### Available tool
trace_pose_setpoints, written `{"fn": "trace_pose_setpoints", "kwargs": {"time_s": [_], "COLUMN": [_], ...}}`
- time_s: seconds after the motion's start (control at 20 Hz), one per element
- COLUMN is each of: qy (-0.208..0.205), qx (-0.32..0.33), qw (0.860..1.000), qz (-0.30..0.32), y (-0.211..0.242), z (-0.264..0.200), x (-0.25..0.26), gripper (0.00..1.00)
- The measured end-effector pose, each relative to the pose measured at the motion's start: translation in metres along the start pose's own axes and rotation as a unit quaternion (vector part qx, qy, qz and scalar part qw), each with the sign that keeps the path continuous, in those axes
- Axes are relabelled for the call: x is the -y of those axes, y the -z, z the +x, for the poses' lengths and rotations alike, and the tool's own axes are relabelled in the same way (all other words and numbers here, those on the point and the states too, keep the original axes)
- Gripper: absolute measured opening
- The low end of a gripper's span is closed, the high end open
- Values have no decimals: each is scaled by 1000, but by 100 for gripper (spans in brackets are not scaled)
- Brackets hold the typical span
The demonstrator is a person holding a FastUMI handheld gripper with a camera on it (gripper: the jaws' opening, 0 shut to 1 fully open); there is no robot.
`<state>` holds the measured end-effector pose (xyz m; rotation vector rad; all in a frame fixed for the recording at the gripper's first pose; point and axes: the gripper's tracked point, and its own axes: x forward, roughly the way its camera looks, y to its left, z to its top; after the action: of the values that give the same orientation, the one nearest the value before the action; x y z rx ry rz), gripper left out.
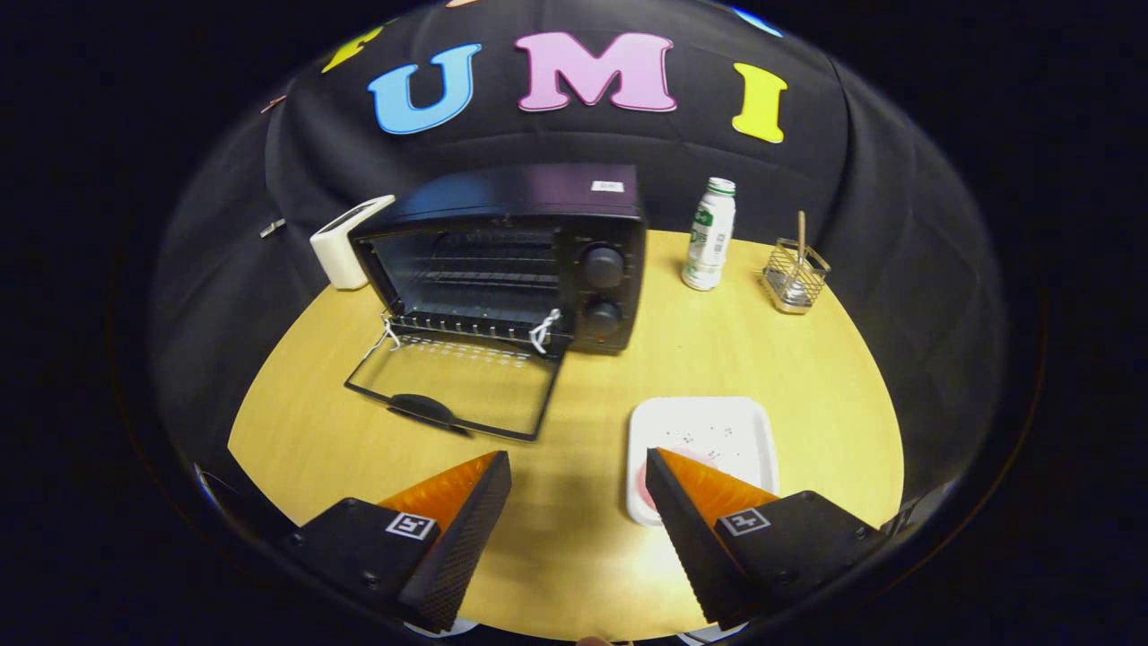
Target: Open the toaster oven, put the food inside, and close the toaster oven door.
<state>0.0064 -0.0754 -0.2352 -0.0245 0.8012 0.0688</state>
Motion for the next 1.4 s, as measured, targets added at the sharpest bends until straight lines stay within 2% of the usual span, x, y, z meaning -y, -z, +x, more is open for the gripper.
{"fn": "trace_pose_setpoints", "kwargs": {"time_s": [0.25,0.55,0.75,0.95,1.15,1.2,1.4], "qy": [7,26,34,30,37,35,32], "qx": [-58,-121,-165,-210,-232,-223,-223], "qw": [997,991,985,976,970,973,973], "qz": [41,59,47,60,59,57,57], "y": [17,50,69,84,94,90,88], "z": [8,38,57,70,79,79,84], "x": [76,138,157,159,166,165,164], "gripper": [100,100,99,100,100,100,93]}}
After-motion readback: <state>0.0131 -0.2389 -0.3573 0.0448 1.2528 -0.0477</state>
